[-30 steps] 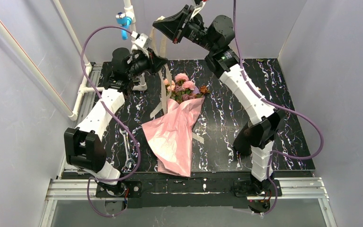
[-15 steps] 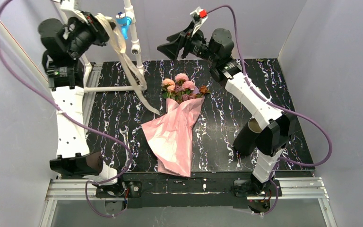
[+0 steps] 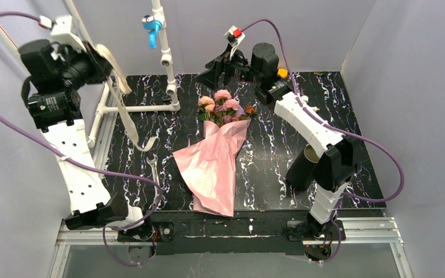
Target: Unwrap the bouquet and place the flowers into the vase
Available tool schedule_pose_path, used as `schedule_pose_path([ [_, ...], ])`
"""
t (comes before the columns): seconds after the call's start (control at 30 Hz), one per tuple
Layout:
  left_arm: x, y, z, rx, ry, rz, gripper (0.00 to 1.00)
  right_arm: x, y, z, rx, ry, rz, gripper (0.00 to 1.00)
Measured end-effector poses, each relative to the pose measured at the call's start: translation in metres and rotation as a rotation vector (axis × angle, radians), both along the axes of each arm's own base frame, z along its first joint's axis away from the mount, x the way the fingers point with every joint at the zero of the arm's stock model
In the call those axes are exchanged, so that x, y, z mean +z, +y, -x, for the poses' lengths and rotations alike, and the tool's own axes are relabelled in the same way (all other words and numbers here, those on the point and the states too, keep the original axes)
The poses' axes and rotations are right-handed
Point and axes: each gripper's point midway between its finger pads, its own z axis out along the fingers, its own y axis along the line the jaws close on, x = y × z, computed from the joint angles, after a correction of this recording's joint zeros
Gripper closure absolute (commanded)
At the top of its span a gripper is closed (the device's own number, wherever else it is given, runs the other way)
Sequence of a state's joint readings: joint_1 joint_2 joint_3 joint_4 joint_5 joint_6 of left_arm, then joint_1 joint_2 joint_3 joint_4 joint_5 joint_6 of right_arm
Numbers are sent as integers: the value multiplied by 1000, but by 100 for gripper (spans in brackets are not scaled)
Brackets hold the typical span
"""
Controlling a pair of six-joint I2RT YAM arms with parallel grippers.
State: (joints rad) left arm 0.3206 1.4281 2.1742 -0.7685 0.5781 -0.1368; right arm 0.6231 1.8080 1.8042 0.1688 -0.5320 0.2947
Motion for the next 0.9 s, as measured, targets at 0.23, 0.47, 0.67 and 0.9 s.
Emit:
schedule_pose_path([
  [0.23, -160, 22, 3, 28, 399, -53, 100, -43, -5, 11, 51, 16, 158, 10],
  [0.47, -319, 31, 48, -148, 777, -241, 2, -120, -46, 45, 101, 36, 479, 16],
  [0.67, -323, -58, 74, -628, 695, -288, 2, -181, -93, 53, 71, 68, 793, 31],
  [0.9, -357, -141, 86, -896, 739, -318, 24, -250, -108, 54, 102, 212, 970, 34],
])
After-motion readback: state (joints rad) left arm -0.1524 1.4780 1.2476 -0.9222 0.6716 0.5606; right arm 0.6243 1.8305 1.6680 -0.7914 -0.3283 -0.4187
